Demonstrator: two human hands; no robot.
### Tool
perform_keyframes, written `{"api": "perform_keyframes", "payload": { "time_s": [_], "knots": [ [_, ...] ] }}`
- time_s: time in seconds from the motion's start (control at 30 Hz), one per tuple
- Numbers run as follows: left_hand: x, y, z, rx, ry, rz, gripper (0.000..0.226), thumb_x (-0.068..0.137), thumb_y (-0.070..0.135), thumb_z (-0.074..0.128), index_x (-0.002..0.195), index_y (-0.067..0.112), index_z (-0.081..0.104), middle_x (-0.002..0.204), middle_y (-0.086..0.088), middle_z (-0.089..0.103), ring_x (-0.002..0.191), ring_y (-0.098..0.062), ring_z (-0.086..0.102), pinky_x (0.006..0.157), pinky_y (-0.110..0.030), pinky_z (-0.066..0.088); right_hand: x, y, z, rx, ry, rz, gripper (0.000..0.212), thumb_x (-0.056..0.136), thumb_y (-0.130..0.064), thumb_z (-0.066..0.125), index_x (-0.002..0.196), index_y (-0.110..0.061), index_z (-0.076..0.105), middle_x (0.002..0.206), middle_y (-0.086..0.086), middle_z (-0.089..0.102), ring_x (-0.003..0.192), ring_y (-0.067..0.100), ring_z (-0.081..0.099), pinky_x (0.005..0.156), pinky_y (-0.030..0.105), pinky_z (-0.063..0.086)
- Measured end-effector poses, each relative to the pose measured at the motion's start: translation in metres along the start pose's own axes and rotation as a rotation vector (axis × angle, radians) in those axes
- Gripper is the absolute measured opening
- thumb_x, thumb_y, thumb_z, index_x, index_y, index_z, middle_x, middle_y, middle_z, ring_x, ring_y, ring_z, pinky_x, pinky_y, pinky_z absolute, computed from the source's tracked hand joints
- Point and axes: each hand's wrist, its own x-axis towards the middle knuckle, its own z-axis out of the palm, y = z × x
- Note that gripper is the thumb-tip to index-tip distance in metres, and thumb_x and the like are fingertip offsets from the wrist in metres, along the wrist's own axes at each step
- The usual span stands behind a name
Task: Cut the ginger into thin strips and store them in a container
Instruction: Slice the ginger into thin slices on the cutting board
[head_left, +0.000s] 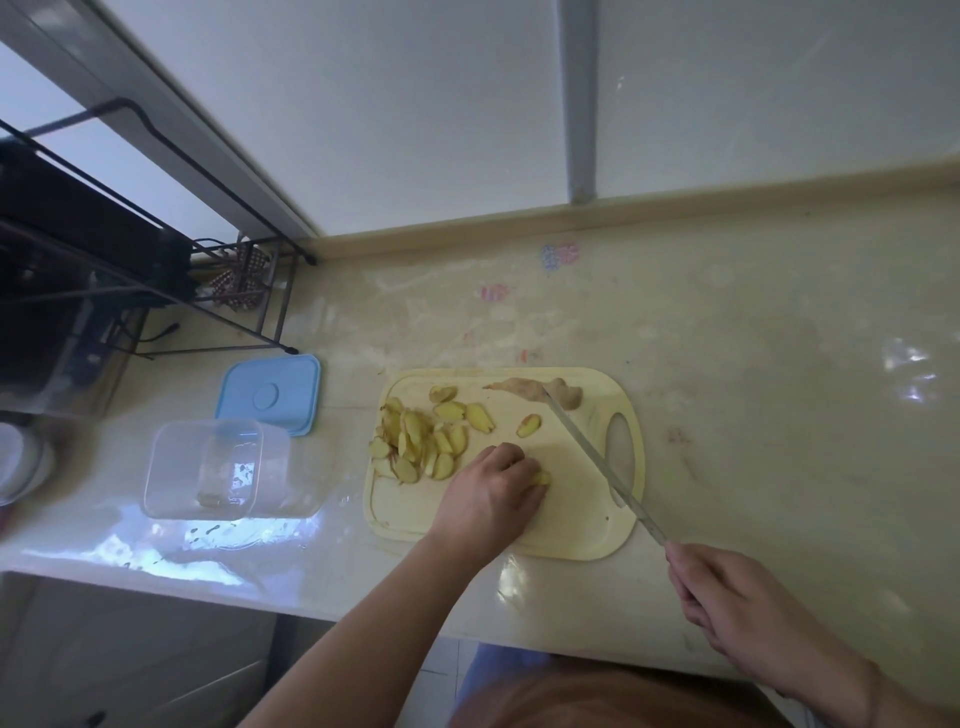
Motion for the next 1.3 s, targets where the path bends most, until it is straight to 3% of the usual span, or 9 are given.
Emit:
{"api": "perform_keyframes", "payload": {
  "time_s": [0.2, 0.33, 0.5, 0.67, 0.8, 0.97, 1.1, 1.2, 1.3],
  "knots": [
    [0.002, 0.013, -0.002, -0.013, 0.058, -0.211, 0.032, 0.085, 0.035, 0.059, 0.087, 0.007, 0.074, 0.083, -0.005, 0.068, 0.065, -0.024, 0.066, 0.05, -0.029, 0.056, 0.0, -0.003, 0.002, -0.014, -0.026, 0.005, 0.096, 0.047, -0.109, 0.047, 0.069, -0.016, 0.044, 0.056, -0.004, 0.033, 0.049, 0.013, 0.025, 0.043, 0.019, 0.026],
    [0.004, 0.024, -0.006, -0.005, 0.049, -0.363, 0.025, 0.083, 0.024, 0.074, 0.099, 0.005, 0.073, 0.083, -0.007, 0.069, 0.065, -0.028, 0.067, 0.051, -0.037, 0.057, -0.001, -0.004, 0.002, -0.018, -0.024, 0.001, 0.093, 0.046, -0.108, 0.048, 0.067, -0.018, 0.045, 0.056, -0.006, 0.033, 0.048, 0.011, 0.026, 0.042, 0.017, 0.028],
    [0.009, 0.037, -0.007, -0.062, 0.064, -0.536, 0.024, 0.09, 0.024, 0.069, 0.101, 0.003, 0.071, 0.093, -0.009, 0.065, 0.078, -0.031, 0.063, 0.069, -0.042, 0.056, 0.002, -0.005, 0.002, 0.029, -0.044, 0.04, 0.072, 0.075, -0.085, 0.051, 0.072, -0.014, 0.043, 0.061, 0.004, 0.03, 0.043, 0.011, 0.024, 0.038, 0.016, 0.025],
    [0.002, 0.039, -0.006, -0.117, 0.044, -0.42, 0.027, 0.088, 0.018, 0.072, 0.11, 0.003, 0.071, 0.104, -0.01, 0.064, 0.089, -0.027, 0.063, 0.08, -0.038, 0.056, 0.007, -0.002, -0.001, 0.013, -0.049, 0.039, 0.071, 0.065, -0.085, 0.047, 0.073, -0.014, 0.043, 0.063, 0.006, 0.031, 0.043, 0.01, 0.023, 0.036, 0.017, 0.021],
    [0.002, 0.027, -0.014, -0.111, -0.04, -0.315, 0.028, 0.091, 0.015, 0.071, 0.116, 0.004, 0.069, 0.11, -0.009, 0.064, 0.096, -0.027, 0.062, 0.085, -0.039, 0.055, 0.008, -0.002, -0.002, 0.025, -0.025, 0.029, 0.093, 0.047, -0.106, 0.051, 0.071, -0.016, 0.043, 0.062, 0.006, 0.032, 0.042, 0.011, 0.022, 0.035, 0.017, 0.021],
    [0.006, 0.016, -0.022, -0.041, -0.155, -0.125, 0.031, 0.088, 0.015, 0.074, 0.118, 0.008, 0.07, 0.114, -0.006, 0.062, 0.103, -0.028, 0.06, 0.089, -0.039, 0.054, 0.007, -0.003, -0.004, 0.048, -0.029, 0.015, 0.098, 0.042, -0.108, 0.051, 0.073, -0.015, 0.044, 0.064, 0.007, 0.03, 0.043, 0.013, 0.021, 0.036, 0.016, 0.02],
    [0.01, 0.017, -0.032, -0.088, -0.238, -0.178, 0.043, 0.097, 0.026, 0.064, 0.137, 0.012, 0.061, 0.13, -0.004, 0.059, 0.119, -0.022, 0.054, 0.104, -0.032, 0.045, 0.008, -0.004, -0.006, 0.049, -0.044, 0.011, 0.081, 0.059, -0.093, 0.056, 0.073, -0.014, 0.044, 0.063, 0.006, 0.03, 0.044, 0.013, 0.021, 0.038, 0.018, 0.02],
    [0.017, 0.016, -0.037, -0.105, -0.264, -0.237, 0.032, 0.098, 0.019, 0.064, 0.129, 0.01, 0.068, 0.123, -0.004, 0.065, 0.114, -0.023, 0.059, 0.1, -0.034, 0.048, 0.01, -0.005, -0.007, 0.058, -0.046, 0.004, 0.07, 0.067, -0.082, 0.047, 0.075, -0.013, 0.045, 0.063, 0.005, 0.03, 0.044, 0.012, 0.021, 0.037, 0.018, 0.02],
    [0.025, 0.014, -0.04, -0.103, -0.335, -0.329, 0.028, 0.096, 0.019, 0.066, 0.123, 0.012, 0.071, 0.115, -0.004, 0.067, 0.109, -0.021, 0.06, 0.098, -0.034, 0.048, 0.011, -0.008, -0.007, 0.062, -0.032, 0.002, 0.073, 0.066, -0.086, 0.051, 0.074, -0.013, 0.045, 0.061, 0.005, 0.031, 0.043, 0.012, 0.021, 0.037, 0.018, 0.021]
  ]
}}
